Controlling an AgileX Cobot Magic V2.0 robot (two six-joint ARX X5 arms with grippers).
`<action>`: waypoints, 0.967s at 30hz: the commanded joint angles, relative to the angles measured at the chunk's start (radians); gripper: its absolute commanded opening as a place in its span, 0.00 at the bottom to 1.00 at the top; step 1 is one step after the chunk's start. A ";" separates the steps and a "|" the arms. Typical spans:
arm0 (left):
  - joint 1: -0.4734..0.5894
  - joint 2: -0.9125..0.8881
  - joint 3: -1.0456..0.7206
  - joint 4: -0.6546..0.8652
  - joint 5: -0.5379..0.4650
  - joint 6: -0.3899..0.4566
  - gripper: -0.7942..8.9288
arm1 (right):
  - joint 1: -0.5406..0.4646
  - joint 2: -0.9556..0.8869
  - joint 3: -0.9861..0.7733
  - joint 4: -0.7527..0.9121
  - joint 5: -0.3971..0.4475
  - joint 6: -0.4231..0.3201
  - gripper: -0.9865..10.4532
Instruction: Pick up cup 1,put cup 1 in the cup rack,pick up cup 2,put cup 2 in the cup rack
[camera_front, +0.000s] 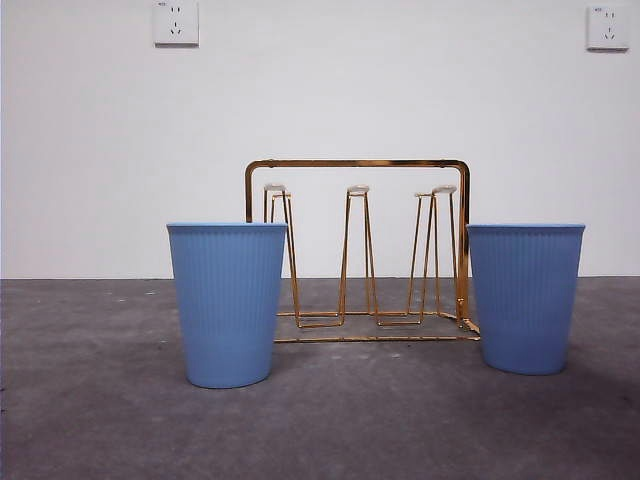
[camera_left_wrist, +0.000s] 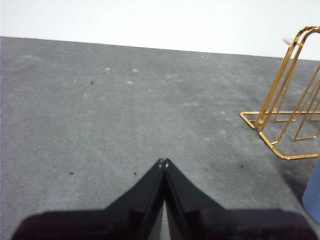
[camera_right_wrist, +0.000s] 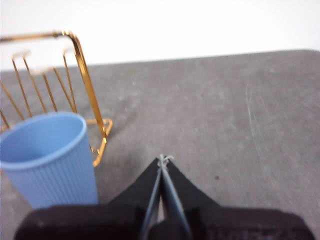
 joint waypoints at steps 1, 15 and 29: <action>0.003 0.000 0.014 0.004 0.004 -0.105 0.08 | -0.001 -0.001 0.013 0.022 0.003 0.111 0.08; 0.003 0.099 0.311 -0.077 0.227 -0.224 0.08 | -0.001 0.277 0.459 -0.226 -0.037 0.111 0.08; 0.000 0.439 0.750 -0.375 0.515 -0.113 0.08 | 0.000 0.742 1.072 -0.819 -0.098 -0.135 0.08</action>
